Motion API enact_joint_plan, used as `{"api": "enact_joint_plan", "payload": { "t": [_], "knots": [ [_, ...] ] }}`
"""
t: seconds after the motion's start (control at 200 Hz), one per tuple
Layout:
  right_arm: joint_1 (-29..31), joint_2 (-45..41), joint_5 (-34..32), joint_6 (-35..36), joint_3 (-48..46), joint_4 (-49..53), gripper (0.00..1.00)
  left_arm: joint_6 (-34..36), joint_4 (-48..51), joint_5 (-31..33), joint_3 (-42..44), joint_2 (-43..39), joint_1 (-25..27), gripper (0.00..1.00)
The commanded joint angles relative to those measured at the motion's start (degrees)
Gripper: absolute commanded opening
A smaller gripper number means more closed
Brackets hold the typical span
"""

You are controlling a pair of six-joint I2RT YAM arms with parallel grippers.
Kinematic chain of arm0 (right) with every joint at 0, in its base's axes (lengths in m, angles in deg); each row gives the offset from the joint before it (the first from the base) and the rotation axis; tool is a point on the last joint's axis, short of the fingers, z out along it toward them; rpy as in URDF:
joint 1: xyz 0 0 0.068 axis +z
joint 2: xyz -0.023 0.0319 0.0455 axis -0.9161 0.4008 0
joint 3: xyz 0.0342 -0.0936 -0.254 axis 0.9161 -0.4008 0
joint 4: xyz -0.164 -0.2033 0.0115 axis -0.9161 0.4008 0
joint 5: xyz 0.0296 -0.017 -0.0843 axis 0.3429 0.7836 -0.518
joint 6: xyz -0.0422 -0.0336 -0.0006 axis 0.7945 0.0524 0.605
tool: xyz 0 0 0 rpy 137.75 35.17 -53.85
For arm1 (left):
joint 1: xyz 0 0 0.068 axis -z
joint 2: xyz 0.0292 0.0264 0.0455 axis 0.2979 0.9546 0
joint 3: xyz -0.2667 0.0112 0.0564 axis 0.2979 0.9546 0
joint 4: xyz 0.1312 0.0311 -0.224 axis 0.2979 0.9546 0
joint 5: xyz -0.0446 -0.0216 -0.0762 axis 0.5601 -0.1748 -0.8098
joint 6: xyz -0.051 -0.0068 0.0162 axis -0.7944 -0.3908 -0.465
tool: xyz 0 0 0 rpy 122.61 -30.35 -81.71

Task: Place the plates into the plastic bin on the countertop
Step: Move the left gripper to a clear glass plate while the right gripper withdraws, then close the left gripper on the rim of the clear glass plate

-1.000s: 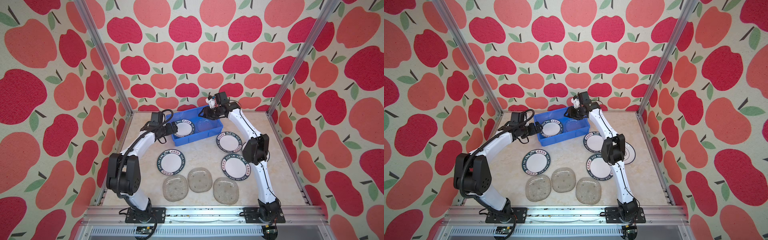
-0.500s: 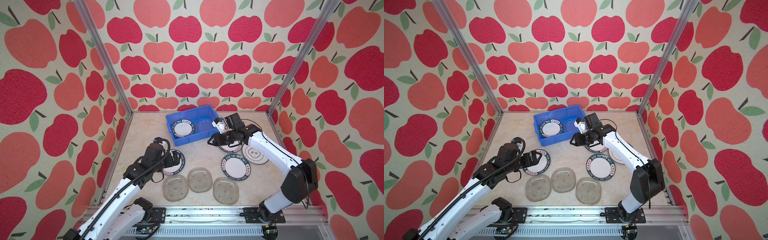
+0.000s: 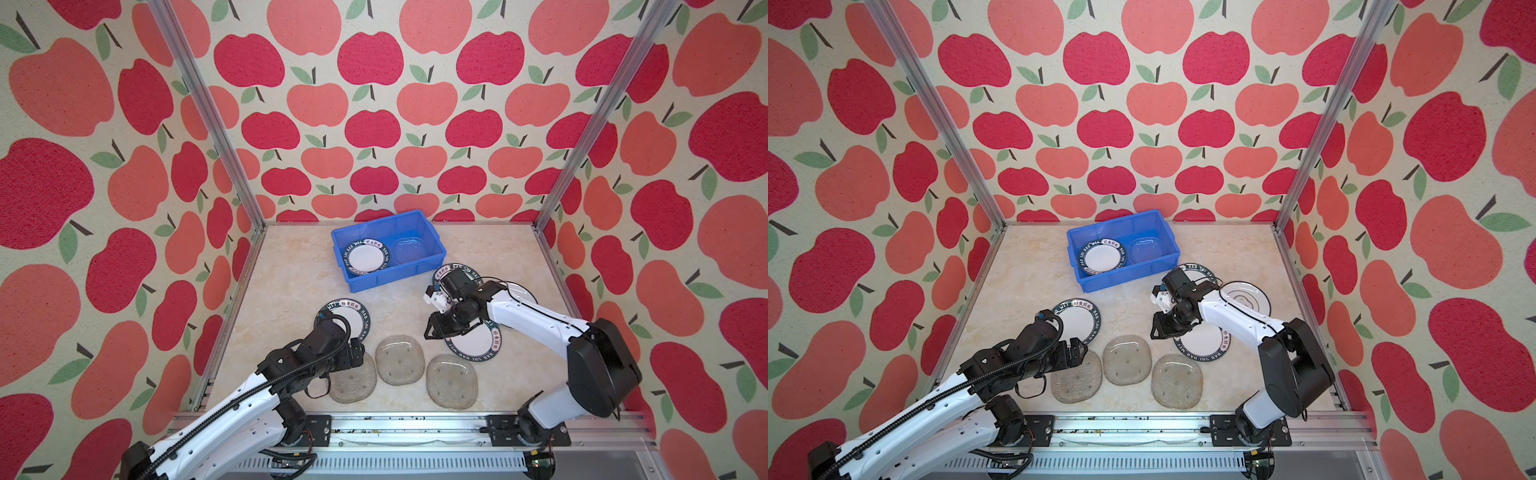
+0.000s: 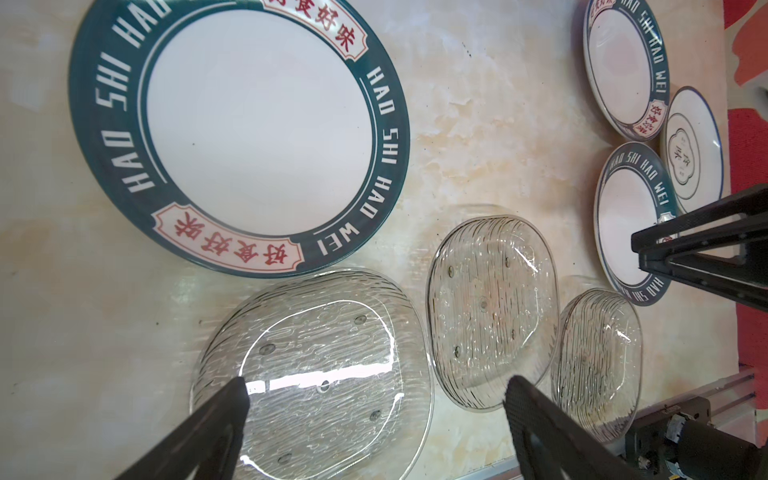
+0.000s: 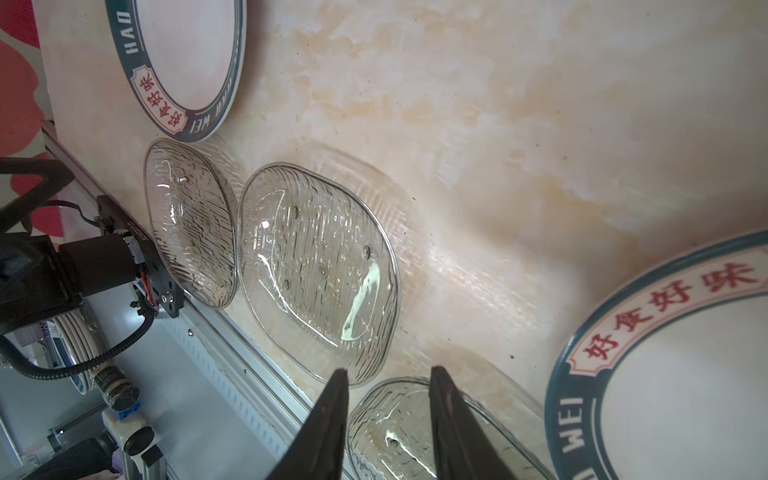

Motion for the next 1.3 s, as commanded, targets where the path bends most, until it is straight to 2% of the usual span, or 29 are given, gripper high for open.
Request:
{"api": "enact_joint_plan", "payload": {
  "t": [0.0, 0.14, 0.655, 0.785, 0.996, 1.076, 1.296],
  "knots": [
    [1.34, 2.21, -0.63, 1.06, -1.28, -1.16, 0.36, -1.98, -4.54, 1.60, 1.28, 1.03, 0.60, 0.98],
    [2.01, 4.99, 0.73, 0.59, -1.72, -2.75, 0.37, -1.94, -7.71, 1.48, 1.81, 1.79, 0.60, 0.98],
    [3.08, 12.69, 4.68, -0.81, -0.52, -7.16, 0.36, -0.16, -9.06, 1.68, 0.48, 3.34, -1.28, 0.98],
    [3.10, 13.72, 5.42, -1.49, -0.20, -8.06, 0.33, 0.22, -9.26, 1.10, 0.26, 3.49, -2.12, 0.97],
    [3.08, 14.50, 5.89, -2.38, 0.21, -8.75, 0.19, 1.26, -10.28, -0.30, -0.30, 4.98, -3.49, 0.97],
    [2.83, 14.48, 6.00, -2.73, 0.17, -8.96, 0.09, 1.62, -10.45, -0.68, -0.70, 5.95, -3.87, 0.97],
    [1.18, 13.50, 6.59, -4.01, 0.21, -10.15, 0.00, 2.74, -11.85, -1.58, -1.71, 8.20, -4.66, 0.97]
  ]
}}
